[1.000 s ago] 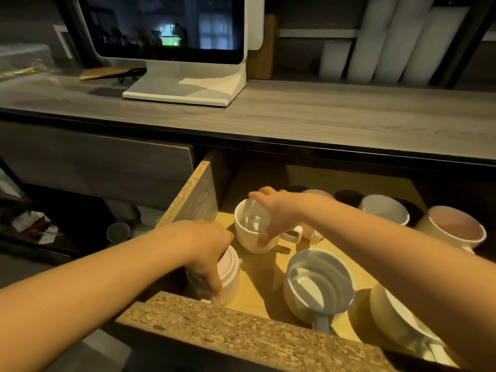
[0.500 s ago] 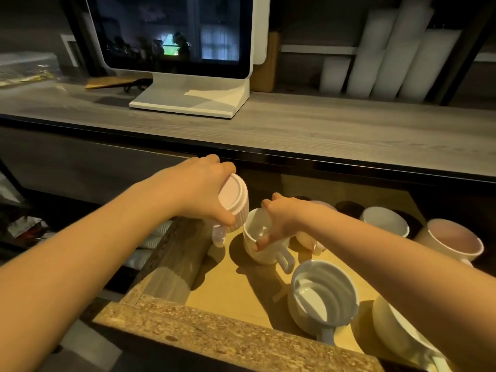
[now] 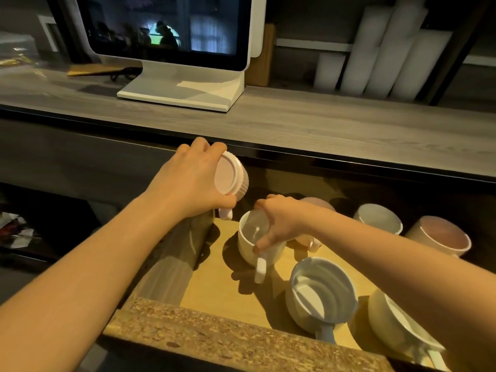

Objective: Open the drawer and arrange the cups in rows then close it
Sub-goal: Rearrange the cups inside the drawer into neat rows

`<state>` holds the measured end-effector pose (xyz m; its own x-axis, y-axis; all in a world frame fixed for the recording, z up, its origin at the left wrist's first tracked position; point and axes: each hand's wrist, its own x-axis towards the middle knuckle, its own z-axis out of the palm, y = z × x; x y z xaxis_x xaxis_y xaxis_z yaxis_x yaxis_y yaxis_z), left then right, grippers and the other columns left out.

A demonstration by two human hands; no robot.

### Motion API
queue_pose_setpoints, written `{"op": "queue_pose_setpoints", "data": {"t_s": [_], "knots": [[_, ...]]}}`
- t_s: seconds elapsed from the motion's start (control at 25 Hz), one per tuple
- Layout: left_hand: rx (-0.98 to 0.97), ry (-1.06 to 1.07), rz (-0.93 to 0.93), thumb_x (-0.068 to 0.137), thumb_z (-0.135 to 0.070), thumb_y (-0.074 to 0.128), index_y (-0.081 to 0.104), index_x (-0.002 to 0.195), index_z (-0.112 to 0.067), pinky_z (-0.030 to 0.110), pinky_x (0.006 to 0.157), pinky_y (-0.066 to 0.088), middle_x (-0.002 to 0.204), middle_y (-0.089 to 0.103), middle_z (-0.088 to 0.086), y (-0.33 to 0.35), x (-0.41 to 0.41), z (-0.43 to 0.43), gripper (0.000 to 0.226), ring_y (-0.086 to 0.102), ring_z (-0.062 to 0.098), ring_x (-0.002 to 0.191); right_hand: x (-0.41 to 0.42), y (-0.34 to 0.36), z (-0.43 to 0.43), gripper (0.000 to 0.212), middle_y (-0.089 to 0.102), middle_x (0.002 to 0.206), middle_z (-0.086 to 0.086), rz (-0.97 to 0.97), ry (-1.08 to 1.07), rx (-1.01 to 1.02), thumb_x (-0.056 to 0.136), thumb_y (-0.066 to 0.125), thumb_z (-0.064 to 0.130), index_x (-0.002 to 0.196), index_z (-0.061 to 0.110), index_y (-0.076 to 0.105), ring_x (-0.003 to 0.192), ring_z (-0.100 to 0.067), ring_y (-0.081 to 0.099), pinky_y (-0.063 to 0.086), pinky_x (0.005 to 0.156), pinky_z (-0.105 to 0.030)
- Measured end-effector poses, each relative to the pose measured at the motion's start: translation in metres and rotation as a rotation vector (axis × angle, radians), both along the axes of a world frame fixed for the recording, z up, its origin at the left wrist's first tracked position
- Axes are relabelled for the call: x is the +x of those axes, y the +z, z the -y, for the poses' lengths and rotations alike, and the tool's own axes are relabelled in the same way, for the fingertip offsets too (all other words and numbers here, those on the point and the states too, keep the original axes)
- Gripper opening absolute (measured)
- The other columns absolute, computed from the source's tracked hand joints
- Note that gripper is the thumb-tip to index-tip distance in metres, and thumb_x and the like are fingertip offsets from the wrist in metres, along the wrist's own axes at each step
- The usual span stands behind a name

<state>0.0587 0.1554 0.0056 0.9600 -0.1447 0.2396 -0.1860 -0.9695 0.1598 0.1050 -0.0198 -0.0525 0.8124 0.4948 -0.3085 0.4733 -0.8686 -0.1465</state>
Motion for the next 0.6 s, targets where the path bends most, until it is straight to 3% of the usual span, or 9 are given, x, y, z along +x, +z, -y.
{"op": "queue_pose_setpoints", "data": {"t_s": [0.24,0.6], "knots": [[-0.003,0.004,-0.004,0.065,-0.044,0.077,0.030,0.137,-0.021,0.040,0.091,0.040,0.134,0.038,0.008,-0.002,0.002,0.000,0.088,0.038,0.028,0.119,-0.043,0.002,-0.019,0.078,0.051,0.098,0.000,0.002,0.076,0.066,0.065,0.071,0.062,0.121,0.013,0.052,0.085,-0.018,0.055,0.048,0.062,-0.025],[0.047,0.001,-0.011,0.064,-0.044,0.078,0.032,0.137,-0.021,0.040,0.092,0.042,0.135,0.040,0.008,-0.007,0.005,0.001,0.089,0.040,0.027,0.120,-0.072,0.000,-0.035,0.078,0.059,0.104,-0.008,0.100,0.163,0.040,0.065,0.066,0.068,0.115,0.009,0.058,0.087,-0.022,0.054,0.055,0.070,-0.036]]}}
